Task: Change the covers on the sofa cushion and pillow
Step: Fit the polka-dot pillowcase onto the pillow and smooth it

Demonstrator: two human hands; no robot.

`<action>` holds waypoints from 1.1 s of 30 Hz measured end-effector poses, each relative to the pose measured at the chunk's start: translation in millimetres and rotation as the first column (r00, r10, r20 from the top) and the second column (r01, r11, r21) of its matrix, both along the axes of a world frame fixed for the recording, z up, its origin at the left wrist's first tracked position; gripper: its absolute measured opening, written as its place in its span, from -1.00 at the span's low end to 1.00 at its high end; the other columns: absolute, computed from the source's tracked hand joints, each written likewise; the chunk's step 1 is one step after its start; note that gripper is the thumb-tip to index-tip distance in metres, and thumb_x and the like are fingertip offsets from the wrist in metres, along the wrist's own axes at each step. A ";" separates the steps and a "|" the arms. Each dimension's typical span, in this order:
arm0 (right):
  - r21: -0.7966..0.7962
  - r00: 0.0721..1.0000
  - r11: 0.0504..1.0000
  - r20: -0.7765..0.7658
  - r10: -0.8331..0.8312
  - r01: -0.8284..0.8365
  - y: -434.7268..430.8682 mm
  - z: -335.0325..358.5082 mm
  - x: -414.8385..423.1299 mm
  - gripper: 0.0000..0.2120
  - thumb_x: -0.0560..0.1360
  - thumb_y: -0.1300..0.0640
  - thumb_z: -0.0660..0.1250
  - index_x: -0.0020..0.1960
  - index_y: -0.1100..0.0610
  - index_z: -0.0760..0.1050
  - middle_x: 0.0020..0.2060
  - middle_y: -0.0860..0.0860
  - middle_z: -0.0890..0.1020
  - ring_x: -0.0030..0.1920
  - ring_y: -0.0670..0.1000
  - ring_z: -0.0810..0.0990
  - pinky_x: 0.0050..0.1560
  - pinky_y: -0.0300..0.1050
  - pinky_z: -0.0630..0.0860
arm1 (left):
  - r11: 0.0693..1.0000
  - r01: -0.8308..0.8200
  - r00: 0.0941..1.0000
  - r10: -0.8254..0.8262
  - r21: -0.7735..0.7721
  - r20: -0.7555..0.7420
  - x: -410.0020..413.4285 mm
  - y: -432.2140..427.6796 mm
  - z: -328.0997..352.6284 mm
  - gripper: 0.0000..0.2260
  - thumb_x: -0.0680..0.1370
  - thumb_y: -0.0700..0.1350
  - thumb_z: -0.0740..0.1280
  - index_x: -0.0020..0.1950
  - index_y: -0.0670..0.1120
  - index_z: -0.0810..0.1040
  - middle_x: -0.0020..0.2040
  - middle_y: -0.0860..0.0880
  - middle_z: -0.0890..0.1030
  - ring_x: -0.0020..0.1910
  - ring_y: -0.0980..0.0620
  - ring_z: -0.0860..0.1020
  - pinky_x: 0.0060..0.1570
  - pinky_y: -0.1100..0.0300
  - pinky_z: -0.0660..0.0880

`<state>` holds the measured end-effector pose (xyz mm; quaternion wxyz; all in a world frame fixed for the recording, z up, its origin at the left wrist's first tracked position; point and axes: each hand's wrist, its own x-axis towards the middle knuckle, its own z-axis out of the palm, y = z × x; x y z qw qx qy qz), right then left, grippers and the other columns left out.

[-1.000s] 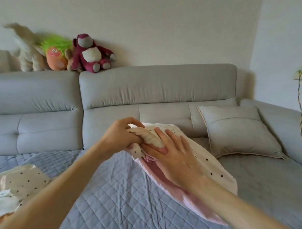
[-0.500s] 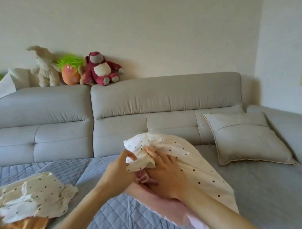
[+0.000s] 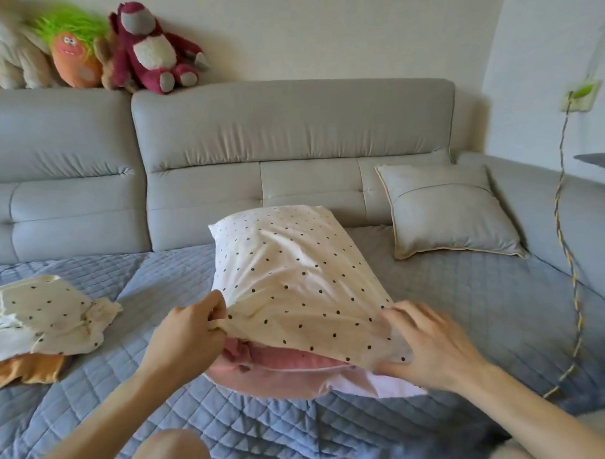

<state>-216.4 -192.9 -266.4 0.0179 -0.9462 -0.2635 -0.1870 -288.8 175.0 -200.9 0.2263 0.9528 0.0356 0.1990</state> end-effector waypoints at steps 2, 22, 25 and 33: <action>-0.080 1.000 0.997 -0.026 -0.016 0.014 12.2 -8.2 -7.1 -0.35 0.44 -0.43 0.18 0.34 -0.02 0.37 0.19 -0.05 0.43 0.06 0.04 0.52 -0.14 -0.01 0.58 | 1.000 0.022 0.996 -0.021 -0.008 0.083 -1.4 -2.0 4.5 -0.70 0.32 -0.36 0.23 -0.30 0.04 0.26 -0.48 -0.02 0.42 -0.46 -0.03 0.28 -0.45 0.13 0.24; 0.320 0.944 0.888 -0.108 -0.312 0.330 -35.2 14.0 0.3 -0.74 0.30 0.39 0.25 -0.30 0.05 0.32 -0.22 -0.01 0.40 -0.30 0.09 0.38 -0.41 -0.11 0.20 | 0.827 0.297 0.901 -0.076 0.478 -0.427 -73.0 6.5 -39.8 -0.78 0.59 0.19 0.20 0.20 0.23 0.27 0.21 0.22 0.32 -0.06 0.15 0.47 -0.37 0.26 0.44; 0.125 0.932 0.930 -0.158 -0.326 0.346 -32.9 14.3 1.3 -0.79 0.37 0.31 0.29 -0.30 0.02 0.39 -0.19 -0.05 0.41 -0.24 0.07 0.44 -0.39 -0.14 0.31 | 0.831 0.357 0.897 -0.178 0.426 -0.404 -71.8 7.8 -35.9 -0.69 0.58 -0.02 0.25 0.27 0.26 0.30 0.25 0.28 0.26 0.08 0.15 0.47 -0.35 0.28 0.40; -0.532 0.509 0.840 -0.697 -0.505 0.104 -5.9 17.2 7.5 -0.81 0.46 0.12 0.33 0.03 0.08 0.65 0.00 0.00 0.66 -0.04 -0.01 0.61 -0.07 -0.17 0.52 | 0.824 0.566 0.446 -0.275 0.030 -0.851 -45.8 -23.4 -34.1 -0.78 0.50 -0.09 0.27 0.02 0.24 0.51 -0.01 0.20 0.58 -0.02 0.15 0.55 0.01 0.16 0.51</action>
